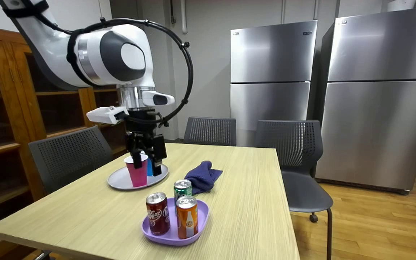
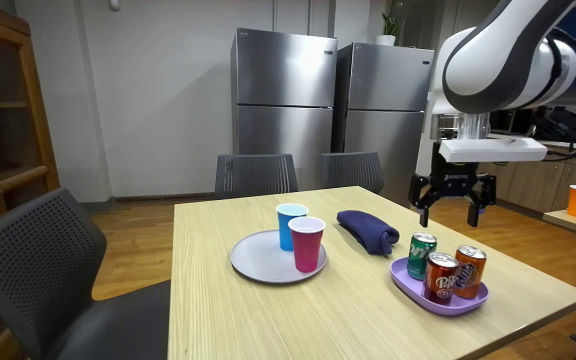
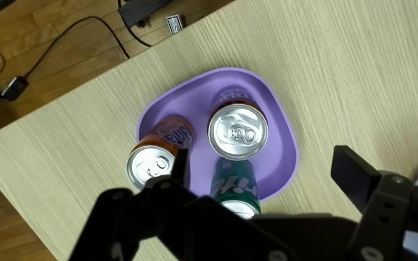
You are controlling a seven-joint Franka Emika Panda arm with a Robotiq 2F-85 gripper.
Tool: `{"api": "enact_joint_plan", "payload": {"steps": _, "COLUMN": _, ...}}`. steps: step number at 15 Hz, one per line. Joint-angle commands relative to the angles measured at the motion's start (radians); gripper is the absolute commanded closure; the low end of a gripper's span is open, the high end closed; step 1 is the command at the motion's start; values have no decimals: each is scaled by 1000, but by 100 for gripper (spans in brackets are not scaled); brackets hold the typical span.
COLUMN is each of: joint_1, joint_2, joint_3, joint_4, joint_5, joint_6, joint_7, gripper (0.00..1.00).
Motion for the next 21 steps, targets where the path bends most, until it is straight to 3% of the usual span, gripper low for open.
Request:
{"api": "enact_joint_plan", "payload": {"steps": 1, "joint_1": -41, "joint_2": -116, "joint_3": 43, "joint_4": -41, "joint_5": -13, "joint_6": -52, "joint_7": -87, "gripper": 0}}
{"api": "enact_joint_plan", "payload": {"steps": 9, "joint_1": -69, "joint_2": -198, "joint_3": 54, "joint_4": -37, "joint_5": 5, "joint_6": -116, "joint_7": -218, "gripper": 0}}
{"api": "enact_joint_plan", "payload": {"steps": 10, "joint_1": -69, "joint_2": -149, "joint_3": 64, "joint_4": -18, "joint_5": 12, "joint_6": -83, "joint_7": -182, "gripper": 0}}
{"api": "enact_joint_plan", "payload": {"steps": 21, "joint_1": -75, "joint_2": -157, "joint_3": 62, "joint_4": -20, "joint_5": 11, "joint_6": -90, "joint_7": -202, "gripper": 0}}
